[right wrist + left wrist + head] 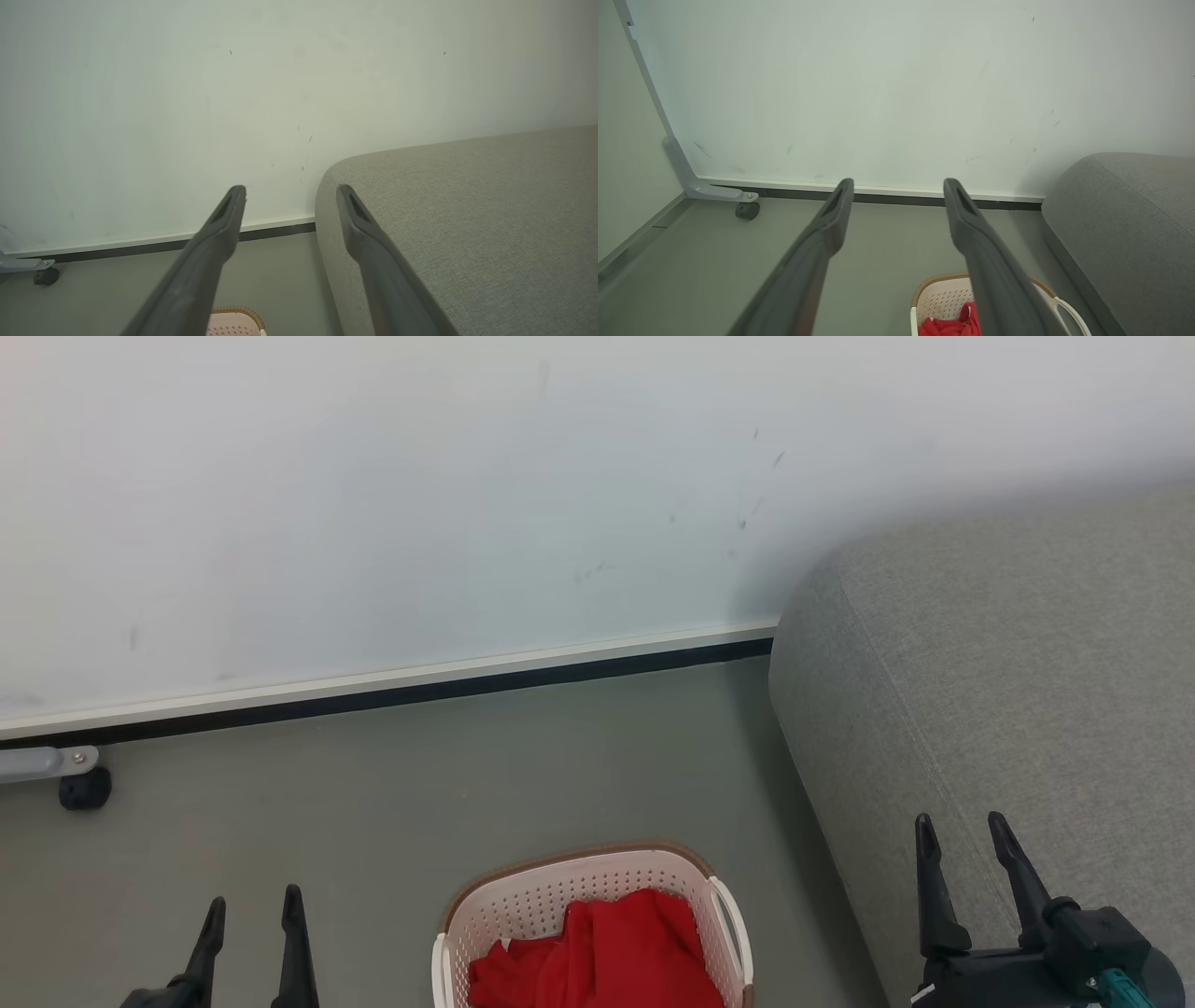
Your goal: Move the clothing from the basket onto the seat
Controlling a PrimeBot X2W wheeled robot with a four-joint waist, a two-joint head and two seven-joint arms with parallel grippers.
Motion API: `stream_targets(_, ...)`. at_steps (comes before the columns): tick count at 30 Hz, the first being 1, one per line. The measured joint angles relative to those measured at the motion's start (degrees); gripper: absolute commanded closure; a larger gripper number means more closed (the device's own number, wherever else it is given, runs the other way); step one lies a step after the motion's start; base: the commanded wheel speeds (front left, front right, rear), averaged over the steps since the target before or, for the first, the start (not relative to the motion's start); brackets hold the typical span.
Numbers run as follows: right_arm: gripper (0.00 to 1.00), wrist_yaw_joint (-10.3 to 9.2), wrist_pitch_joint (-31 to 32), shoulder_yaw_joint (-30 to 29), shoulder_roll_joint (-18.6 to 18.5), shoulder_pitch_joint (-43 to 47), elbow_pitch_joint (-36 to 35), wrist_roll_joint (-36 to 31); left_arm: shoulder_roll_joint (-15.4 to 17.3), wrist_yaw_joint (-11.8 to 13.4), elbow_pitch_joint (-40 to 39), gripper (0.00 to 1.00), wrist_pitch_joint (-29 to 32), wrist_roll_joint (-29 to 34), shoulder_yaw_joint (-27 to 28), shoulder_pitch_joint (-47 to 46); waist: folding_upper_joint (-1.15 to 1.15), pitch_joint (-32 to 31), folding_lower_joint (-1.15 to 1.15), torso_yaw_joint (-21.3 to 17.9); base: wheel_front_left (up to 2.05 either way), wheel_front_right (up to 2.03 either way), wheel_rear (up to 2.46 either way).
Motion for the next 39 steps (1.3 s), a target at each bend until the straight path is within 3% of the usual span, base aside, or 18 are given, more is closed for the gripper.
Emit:
stream_targets(26, 0.00, 0.08, 0.00, -0.02, 0.00, -0.13, -1.09, 0.01, -0.84, 0.30, -3.82, 0.00, 0.00, 2.34, 1.51, 1.17, 0.00, 2.68, 0.00, -0.32, 0.00, 0.00, 0.00)
stream_targets(39, 0.00, 0.53, 0.00, 0.34, -0.07, -4.94, -4.28, 0.00, -2.32, -1.34, -2.70, 0.00, 0.64, 4.10, -4.04, -5.14, 0.00, 9.82, 0.01, -0.85, 0.00, 0.00, 0.00)
